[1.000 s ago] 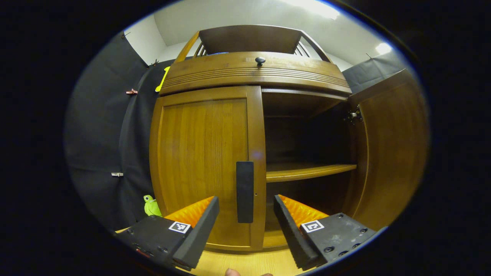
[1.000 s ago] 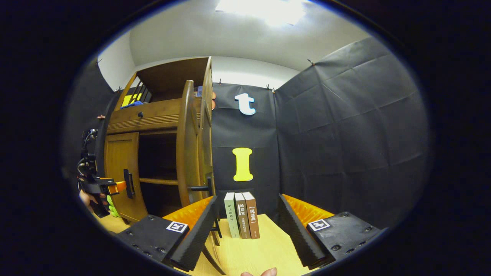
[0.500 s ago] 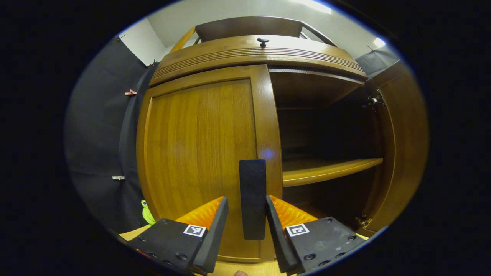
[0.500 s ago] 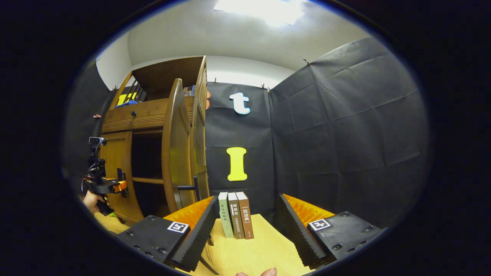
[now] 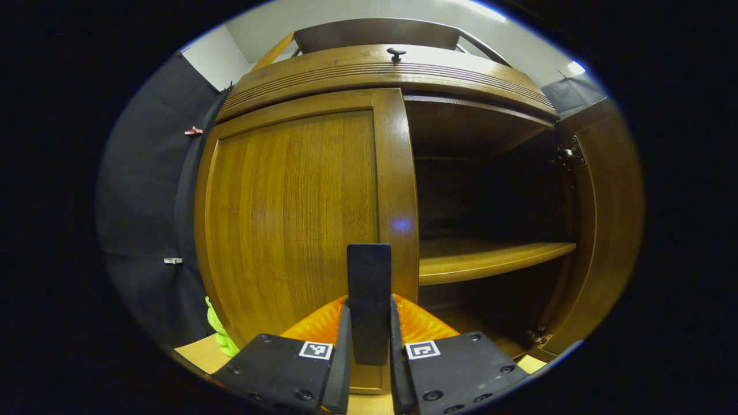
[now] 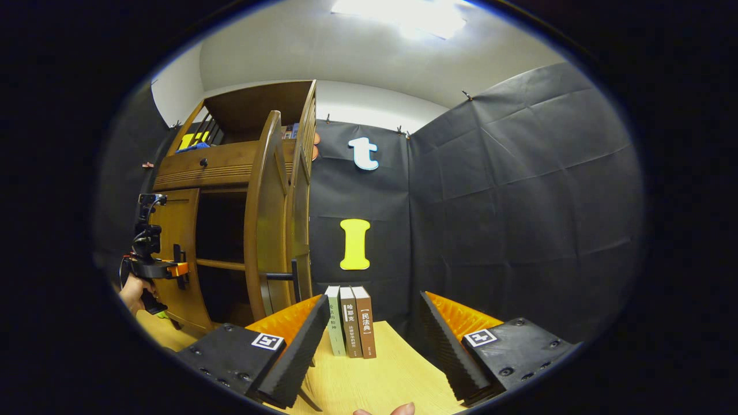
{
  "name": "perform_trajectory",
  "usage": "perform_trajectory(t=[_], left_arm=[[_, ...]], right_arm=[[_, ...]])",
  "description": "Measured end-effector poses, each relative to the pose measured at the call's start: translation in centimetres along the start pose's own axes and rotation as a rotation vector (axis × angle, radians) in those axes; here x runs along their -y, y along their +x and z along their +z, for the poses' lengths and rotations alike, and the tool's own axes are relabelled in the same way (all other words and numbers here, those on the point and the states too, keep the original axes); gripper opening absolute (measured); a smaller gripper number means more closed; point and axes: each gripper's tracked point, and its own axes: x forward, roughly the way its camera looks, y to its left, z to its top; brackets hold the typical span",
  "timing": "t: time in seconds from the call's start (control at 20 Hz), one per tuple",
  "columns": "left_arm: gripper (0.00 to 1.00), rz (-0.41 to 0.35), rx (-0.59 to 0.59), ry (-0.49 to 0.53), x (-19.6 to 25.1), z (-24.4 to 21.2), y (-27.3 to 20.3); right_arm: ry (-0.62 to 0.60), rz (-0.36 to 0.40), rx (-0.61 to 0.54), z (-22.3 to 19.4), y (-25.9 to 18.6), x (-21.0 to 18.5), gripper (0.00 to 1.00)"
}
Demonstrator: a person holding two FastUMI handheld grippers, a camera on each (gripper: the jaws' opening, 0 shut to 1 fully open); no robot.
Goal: Open the right door of the double-door shoe cabinet with the right hand, and open the left door with the left hand.
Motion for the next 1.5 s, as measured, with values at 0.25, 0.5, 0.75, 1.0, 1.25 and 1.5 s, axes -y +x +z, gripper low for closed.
perform_trajectory(t=[0.25, 0.5, 0.75, 1.0, 1.25, 1.5], left_arm=[[0.3, -0.032, -0.016, -0.015, -0.8, 0.0, -2.7], [0.3, -0.027, -0.001, -0.019, -2.1, 0.2, -6.5], [0.29, -0.037, 0.014, -0.027, -4.1, 0.2, -10.2], [0.28, -0.026, 0.025, -0.027, -6.9, 0.2, -13.9], [0.24, 0.004, 0.021, -0.027, -10.5, 0.2, -16.8], [0.2, 0.04, 0.018, -0.026, -14.0, 0.0, -18.8]], right_arm=[[-0.02, 0.001, 0.016, 0.6, -0.3, -0.5, 0.97], [-0.046, 0.006, 0.017, 0.7, -0.7, -1.2, 0.97], [-0.038, 0.0, 0.011, 0.6, -1.2, -1.2, 0.98], [-0.033, 0.002, 0.013, 0.8, -1.7, -1.9, 0.97], [-0.033, 0.004, 0.007, 1.1, -3.0, -3.8, 0.97], [-0.008, 0.003, -0.007, 1.2, -4.5, -5.5, 0.97]])
